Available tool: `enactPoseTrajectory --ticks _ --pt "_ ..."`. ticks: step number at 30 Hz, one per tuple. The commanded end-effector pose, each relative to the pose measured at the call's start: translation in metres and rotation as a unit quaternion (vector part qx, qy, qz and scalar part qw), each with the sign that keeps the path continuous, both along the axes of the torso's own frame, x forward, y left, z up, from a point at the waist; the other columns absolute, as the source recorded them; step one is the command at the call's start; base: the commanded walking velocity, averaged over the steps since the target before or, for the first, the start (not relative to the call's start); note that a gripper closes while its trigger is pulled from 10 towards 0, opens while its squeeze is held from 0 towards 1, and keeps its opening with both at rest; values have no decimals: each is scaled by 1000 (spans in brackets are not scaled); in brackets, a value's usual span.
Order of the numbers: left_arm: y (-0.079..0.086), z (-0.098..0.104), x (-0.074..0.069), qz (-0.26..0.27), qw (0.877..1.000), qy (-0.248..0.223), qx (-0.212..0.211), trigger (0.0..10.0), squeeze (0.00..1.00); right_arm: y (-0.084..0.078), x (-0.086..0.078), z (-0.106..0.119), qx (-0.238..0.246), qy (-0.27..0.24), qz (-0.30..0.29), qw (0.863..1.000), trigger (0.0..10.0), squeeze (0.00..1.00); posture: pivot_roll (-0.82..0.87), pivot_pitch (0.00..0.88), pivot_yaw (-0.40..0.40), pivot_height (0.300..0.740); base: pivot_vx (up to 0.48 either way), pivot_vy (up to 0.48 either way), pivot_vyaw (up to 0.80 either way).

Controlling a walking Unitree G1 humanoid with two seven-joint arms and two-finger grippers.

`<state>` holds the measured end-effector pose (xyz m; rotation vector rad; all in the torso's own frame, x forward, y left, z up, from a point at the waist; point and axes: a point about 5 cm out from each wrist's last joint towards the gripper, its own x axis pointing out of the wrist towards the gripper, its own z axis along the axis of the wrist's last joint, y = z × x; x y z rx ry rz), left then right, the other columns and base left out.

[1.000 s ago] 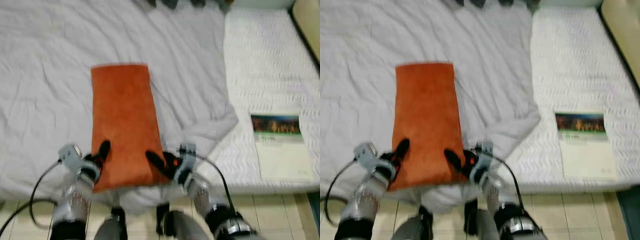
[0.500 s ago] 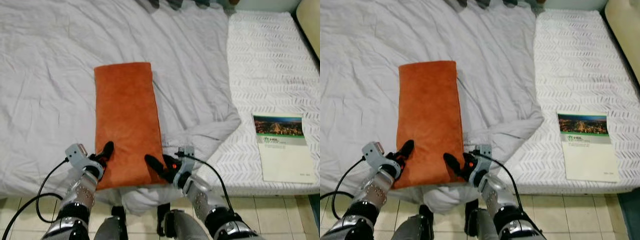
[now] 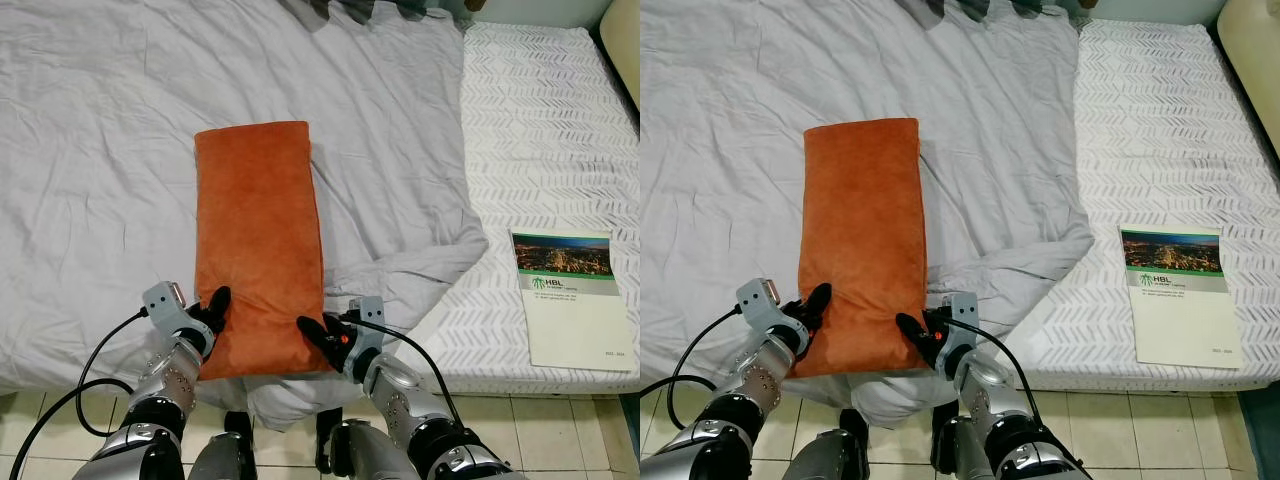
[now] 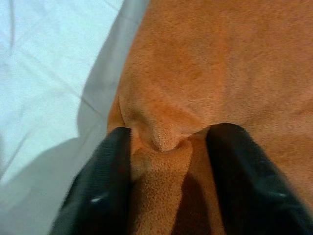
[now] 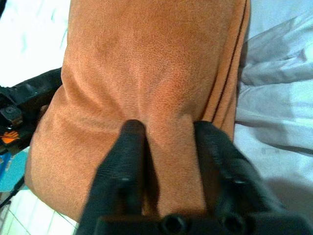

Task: Clean up the room

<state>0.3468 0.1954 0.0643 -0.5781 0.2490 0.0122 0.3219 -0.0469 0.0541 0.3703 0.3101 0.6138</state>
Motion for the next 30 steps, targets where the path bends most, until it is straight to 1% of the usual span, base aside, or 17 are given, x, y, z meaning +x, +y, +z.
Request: enactPoseTrajectory --ticks 1,3,6,7,8,11,15,21,22,23,24,25,26,27,28,29,30 --pt "-19 -32 -18 -33 997 75 -4 0 0 29 -35 -34 7 89 33 995 0 0 -25 517 -159 740 0 0 0" --pt "-20 -33 -18 -33 997 77 -2 0 0 28 -35 -35 7 91 31 995 0 0 -27 519 -160 740 0 0 0" --pt "-23 -34 -20 -43 996 72 -2 0 0 19 -36 -41 -2 99 12 995 0 0 -32 525 -162 740 0 0 0" --pt "-23 -34 -20 -43 996 72 -2 0 0 19 -36 -41 -2 99 12 995 0 0 -32 525 -162 740 0 0 0" --pt "-25 -38 -23 -49 996 74 2 0 0 11 -38 -46 -8 104 2 995 0 0 -41 525 -166 740 0 0 0" --pt "-28 -42 -26 -56 995 78 9 0 0 5 -39 -48 -10 107 -8 994 0 0 -42 519 -167 740 0 0 0" --pt "-30 -43 -27 -68 995 74 21 0 0 0 -37 -48 -19 104 -24 994 0 0 -42 513 -168 740 0 0 0" --pt "-17 -41 -26 -68 990 88 91 0 0 -11 -33 -49 -36 103 -39 993 0 0 -36 493 -158 740 0 0 0" --pt "-17 -41 -26 -68 990 88 91 0 0 -11 -33 -49 -36 103 -39 993 0 0 -36 493 -158 740 0 0 0" --pt "-16 -41 -25 -71 987 91 109 0 0 -13 -32 -49 -40 102 -45 993 0 0 -35 487 -155 740 0 0 0" --pt "-16 -36 -22 -83 984 81 137 0 0 -15 -27 -45 -42 93 -54 993 0 0 -35 455 -145 740 0 0 0" --pt "-16 -36 -22 -83 984 81 137 0 0 -15 -27 -45 -42 93 -54 993 0 0 -35 455 -145 740 0 0 0" --pt "-16 -32 -19 -93 981 69 157 0 0 -18 -23 -41 -45 82 -62 994 0 0 -33 438 -140 740 0 0 0" --pt "-16 -17 -10 -116 973 25 197 0 0 -24 -11 -29 -46 56 -83 994 0 0 -19 364 -126 740 0 0 0" --pt "-15 -7 -5 -118 972 2 202 0 0 -27 -6 -23 -47 39 -90 994 0 0 -19 364 -126 740 0 0 0" --pt "-14 0 -2 -121 971 -16 208 0 0 -29 -2 -18 -48 25 -95 994 0 0 -9 327 -119 740 0 0 0" --pt "-11 9 2 -122 966 -36 223 0 0 -31 2 -11 -41 8 -100 994 0 0 -5 309 -116 740 0 0 0"
